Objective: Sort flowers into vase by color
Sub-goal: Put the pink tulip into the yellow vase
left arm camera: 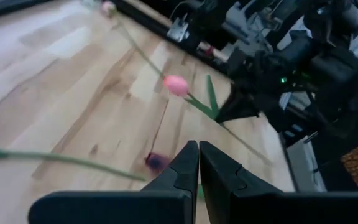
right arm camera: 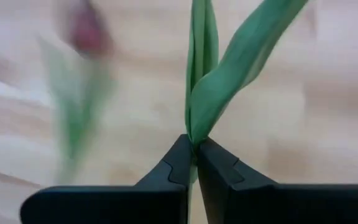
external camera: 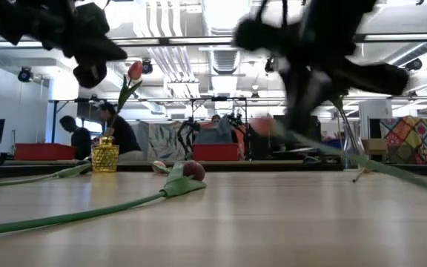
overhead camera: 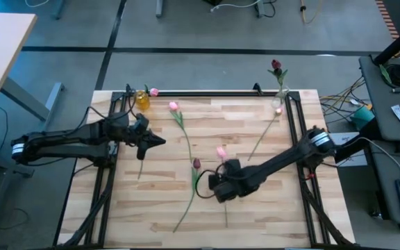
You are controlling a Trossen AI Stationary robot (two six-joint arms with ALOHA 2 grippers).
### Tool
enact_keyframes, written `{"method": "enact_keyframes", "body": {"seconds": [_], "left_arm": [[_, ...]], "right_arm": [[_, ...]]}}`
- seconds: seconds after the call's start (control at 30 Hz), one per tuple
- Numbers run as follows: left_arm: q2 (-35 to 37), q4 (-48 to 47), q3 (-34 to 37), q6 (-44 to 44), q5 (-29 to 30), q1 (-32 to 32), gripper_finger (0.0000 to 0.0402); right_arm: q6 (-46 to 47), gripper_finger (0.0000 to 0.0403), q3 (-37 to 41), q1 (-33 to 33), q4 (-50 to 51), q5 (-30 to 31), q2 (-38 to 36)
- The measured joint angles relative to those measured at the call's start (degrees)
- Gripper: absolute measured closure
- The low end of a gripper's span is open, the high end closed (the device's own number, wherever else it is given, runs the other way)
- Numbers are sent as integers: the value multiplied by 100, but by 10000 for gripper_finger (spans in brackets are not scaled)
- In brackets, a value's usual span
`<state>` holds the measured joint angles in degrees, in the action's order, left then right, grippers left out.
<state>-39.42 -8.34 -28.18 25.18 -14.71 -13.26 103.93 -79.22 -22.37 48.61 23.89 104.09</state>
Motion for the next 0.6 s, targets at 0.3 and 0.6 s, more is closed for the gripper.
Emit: {"method": "enact_keyframes", "body": {"seconds": [0.3,0.6], "left_arm": [[-160,461,-579,-12,-956,-251,402],[-810,1641,-1014,332,-1419,-336,396]], "right_arm": [[-4334,390,-7,385,-1815,1758,-1271],[-7717,390,-15,949,-4808,1403,-1482]]}}
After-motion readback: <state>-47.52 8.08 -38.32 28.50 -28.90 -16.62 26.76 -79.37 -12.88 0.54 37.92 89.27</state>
